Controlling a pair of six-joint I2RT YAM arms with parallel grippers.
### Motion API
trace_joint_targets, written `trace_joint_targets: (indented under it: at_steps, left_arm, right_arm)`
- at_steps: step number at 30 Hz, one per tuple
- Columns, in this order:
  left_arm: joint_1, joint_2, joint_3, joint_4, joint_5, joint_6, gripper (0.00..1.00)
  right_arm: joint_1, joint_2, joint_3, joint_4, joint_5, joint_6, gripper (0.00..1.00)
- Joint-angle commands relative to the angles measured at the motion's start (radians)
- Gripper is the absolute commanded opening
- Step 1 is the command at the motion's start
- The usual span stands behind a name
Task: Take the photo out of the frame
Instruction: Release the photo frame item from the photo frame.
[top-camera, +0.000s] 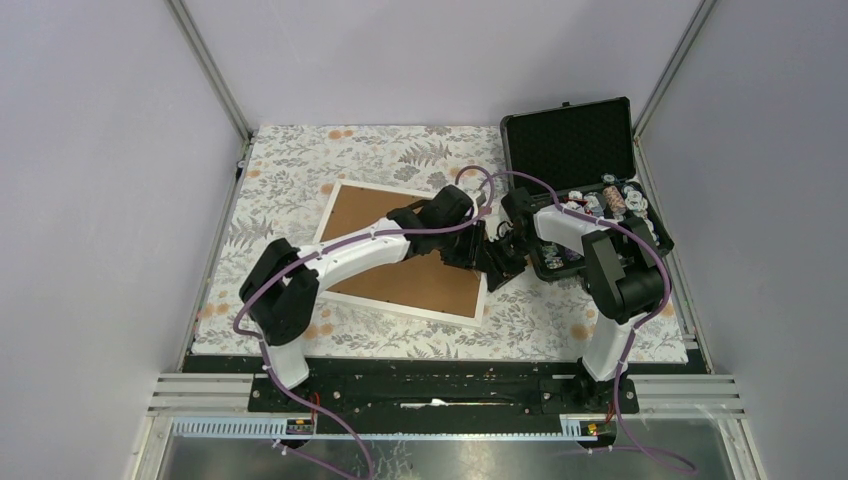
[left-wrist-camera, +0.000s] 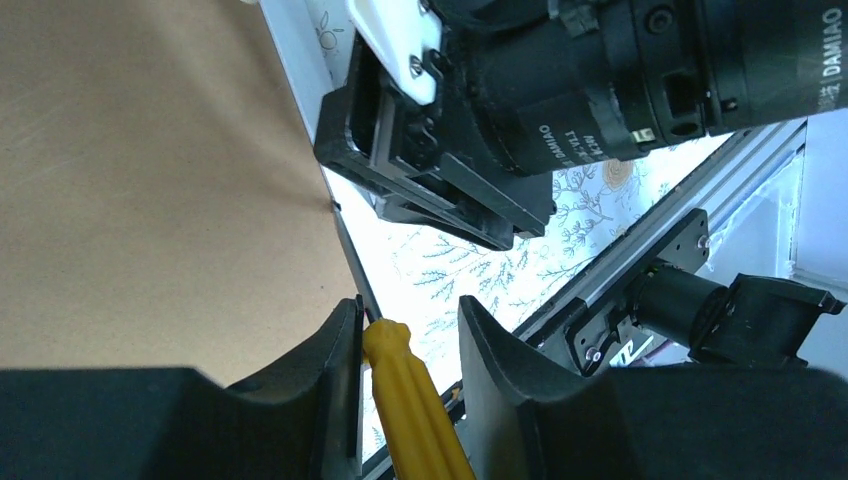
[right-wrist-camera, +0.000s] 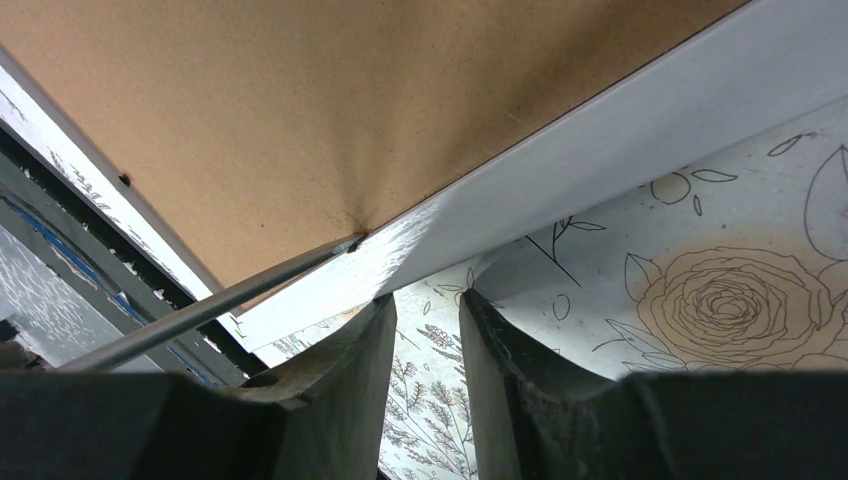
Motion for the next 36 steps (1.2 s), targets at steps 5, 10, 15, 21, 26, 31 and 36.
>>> trace_joint_targets:
  at_steps: [5,10,15,21,26,31,36]
  left_arm:
    - [-0.164,0.021,0.012,0.349,0.416,-0.001,0.00]
    - [-0.006,-0.107,-0.120,0.263,0.410,0.116,0.00]
    - [0.147,-0.247,-0.260,0.212,0.415,0.191,0.00]
    - [0.300,-0.357,-0.336,0.192,0.425,0.249,0.00]
    - [0.376,-0.401,-0.396,0.198,0.423,0.308,0.00]
    - [0.429,-0.388,-0.402,0.221,0.432,0.312,0.00]
    - [0.479,-0.371,-0.395,0.257,0.432,0.311,0.00]
  right_arm:
    - [0.101,0.068,0.003,0.336,-0.203,0.062,0.46]
    - [0.076,-0.008,0.002,0.282,-0.169,0.041,0.54]
    - [0.063,-0.089,-0.005,0.217,-0.140,0.021,0.63]
    - [0.062,-0.163,-0.005,0.195,-0.106,0.079,0.74]
    - [0.047,-0.173,0.014,0.207,-0.099,0.134,0.79]
    - [-0.017,-0.141,0.051,0.229,-0.004,0.197,0.81]
    - [-0.044,-0.079,0.113,0.239,0.136,0.224,0.82]
